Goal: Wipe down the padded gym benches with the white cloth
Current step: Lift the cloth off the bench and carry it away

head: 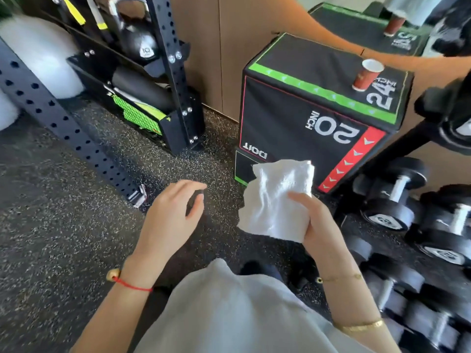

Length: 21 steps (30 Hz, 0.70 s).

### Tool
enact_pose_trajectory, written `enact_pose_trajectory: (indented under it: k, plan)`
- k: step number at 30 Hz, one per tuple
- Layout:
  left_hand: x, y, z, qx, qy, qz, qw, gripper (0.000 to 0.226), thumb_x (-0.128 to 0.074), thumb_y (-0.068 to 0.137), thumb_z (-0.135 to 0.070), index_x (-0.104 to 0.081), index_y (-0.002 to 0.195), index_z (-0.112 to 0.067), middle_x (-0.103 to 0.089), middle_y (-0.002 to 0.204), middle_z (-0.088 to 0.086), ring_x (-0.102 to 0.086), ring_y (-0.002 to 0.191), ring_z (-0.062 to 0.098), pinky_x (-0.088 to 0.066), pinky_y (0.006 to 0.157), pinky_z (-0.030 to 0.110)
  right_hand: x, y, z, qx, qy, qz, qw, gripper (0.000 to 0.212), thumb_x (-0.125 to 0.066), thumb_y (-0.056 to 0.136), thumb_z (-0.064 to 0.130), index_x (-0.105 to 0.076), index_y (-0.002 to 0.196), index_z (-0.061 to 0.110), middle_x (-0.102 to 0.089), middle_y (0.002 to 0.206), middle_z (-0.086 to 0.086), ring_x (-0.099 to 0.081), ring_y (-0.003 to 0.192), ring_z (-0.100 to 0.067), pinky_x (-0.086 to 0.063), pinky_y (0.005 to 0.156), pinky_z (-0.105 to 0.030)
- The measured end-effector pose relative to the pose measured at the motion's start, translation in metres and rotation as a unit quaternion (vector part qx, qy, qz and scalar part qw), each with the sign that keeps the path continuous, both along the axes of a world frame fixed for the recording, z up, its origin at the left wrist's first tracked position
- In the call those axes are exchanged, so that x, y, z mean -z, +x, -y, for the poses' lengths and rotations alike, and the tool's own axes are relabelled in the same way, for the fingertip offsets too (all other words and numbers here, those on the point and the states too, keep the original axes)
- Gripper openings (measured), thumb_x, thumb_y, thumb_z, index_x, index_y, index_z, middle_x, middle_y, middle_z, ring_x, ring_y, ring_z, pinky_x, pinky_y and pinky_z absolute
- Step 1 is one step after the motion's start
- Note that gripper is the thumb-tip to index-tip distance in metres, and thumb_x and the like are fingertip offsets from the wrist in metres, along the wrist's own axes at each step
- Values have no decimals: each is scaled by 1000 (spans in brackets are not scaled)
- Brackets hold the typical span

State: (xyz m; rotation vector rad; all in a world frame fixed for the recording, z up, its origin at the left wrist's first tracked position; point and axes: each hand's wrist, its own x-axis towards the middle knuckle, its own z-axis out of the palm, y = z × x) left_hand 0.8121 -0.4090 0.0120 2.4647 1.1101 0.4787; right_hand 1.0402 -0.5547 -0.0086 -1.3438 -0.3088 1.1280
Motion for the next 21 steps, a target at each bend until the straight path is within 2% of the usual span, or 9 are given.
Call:
enact_pose_trajectory:
  k: [6,10,12,15,17,21]
  plan:
    - [7,43,-87,49,-15,-13,999,26,-52,97,-25,-65,120,-20,-64,121,-9,-59,111,9,-42,95,21,4,26,-69,71,-27,-28,997,38,-66,86,27,-68,124,20,-70,121,-13,-66,113,-33,-48,103,-54]
    - [18,83,-141,66,-24,-10,998,28,-51,97,-25,-64,120,-18,-64,122,-7,-59,112,10,-47,97,27,11,58,-118,79,-32,-29,996,33,-67,86,29,-71,118,24,-72,116,-8,-69,108,-27,-57,92,-41]
    - [23,107,-170,72,-27,-4,997,28,-50,97,-26,-64,120,-19,-64,121,-8,-59,112,9,-47,97,27,15,79,-145,84,-26,-33,996,34,-67,86,29,-71,120,23,-72,118,-8,-70,108,-26,-58,89,-39]
    - [29,150,-213,85,-24,-3,996,27,-50,97,-26,-63,120,-21,-64,120,-10,-58,111,9,-44,96,23,21,120,-189,102,-30,-35,994,34,-68,86,28,-71,119,23,-72,117,-8,-70,107,-27,-58,90,-40]
    - [31,179,-240,91,-14,1,996,26,-51,97,-24,-64,119,-21,-64,119,-9,-58,111,10,-45,96,25,23,147,-218,103,-33,-35,994,33,-70,84,29,-72,117,24,-73,116,-7,-70,107,-25,-58,89,-39]
    - [25,248,-304,95,-9,20,995,23,-55,96,-19,-65,117,-18,-65,116,-6,-58,109,12,-42,94,22,18,217,-284,115,-40,-28,992,33,-72,80,31,-74,113,24,-74,114,-6,-69,108,-27,-54,96,-43]
